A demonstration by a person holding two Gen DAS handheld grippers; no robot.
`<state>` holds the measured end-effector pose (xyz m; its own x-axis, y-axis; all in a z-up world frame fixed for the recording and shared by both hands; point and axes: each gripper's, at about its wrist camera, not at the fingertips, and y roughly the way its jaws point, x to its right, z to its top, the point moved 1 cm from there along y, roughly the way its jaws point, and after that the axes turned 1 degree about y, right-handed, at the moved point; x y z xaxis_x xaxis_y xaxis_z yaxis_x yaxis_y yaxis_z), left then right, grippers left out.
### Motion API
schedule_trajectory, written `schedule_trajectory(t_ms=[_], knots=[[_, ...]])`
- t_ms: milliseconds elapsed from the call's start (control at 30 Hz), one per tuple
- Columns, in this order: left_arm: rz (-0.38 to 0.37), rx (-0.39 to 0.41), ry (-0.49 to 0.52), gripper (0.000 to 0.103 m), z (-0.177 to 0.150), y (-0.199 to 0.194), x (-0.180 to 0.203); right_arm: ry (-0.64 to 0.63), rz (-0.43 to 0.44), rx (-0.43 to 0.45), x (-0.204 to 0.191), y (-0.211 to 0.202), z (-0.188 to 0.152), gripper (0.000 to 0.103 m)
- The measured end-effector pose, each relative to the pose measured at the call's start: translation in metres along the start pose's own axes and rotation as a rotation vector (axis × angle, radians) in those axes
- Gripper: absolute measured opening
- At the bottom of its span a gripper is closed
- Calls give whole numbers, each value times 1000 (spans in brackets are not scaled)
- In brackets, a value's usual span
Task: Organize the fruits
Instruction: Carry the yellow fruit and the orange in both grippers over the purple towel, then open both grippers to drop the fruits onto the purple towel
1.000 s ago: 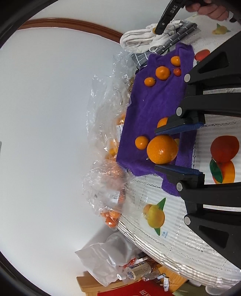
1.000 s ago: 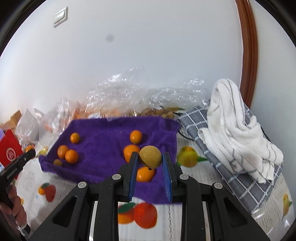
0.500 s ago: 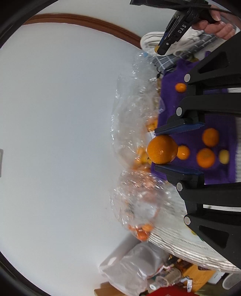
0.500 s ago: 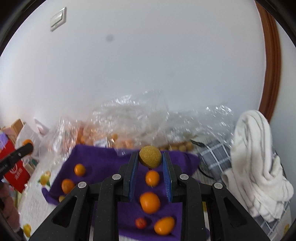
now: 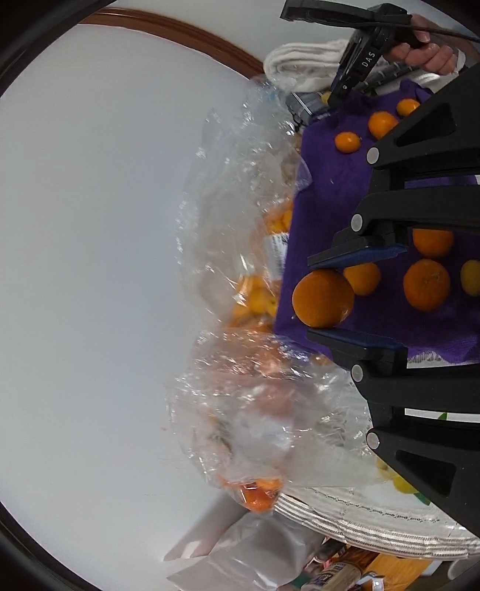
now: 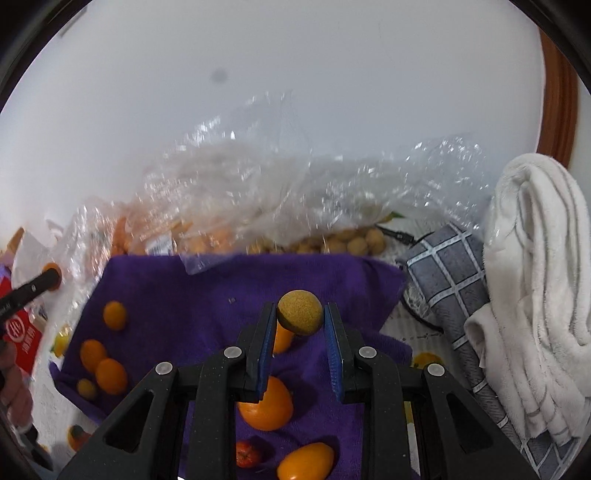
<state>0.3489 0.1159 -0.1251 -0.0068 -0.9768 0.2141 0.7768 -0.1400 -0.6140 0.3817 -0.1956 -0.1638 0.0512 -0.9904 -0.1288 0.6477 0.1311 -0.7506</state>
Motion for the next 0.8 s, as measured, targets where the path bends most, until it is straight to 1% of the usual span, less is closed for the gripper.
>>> schedule_trajectory(t_ms=[133,367,433,667,800], knots=[[1,-51,40,30,-6,14,9,5,16,-36,2,13,-4,26],[-18,-128,90,30,-18,30,27,-7,13,-84,6,25,-10,26],[-10,-152,106,30,-22,36,31,-16,11,-95,5,27,-11,26],[18,-188,132,30,-33,47,36,-26,8,-126,7,33,-13,26],[20,-189,140,30,-34,48,39,-31,4,-143,6,39,-16,26]])
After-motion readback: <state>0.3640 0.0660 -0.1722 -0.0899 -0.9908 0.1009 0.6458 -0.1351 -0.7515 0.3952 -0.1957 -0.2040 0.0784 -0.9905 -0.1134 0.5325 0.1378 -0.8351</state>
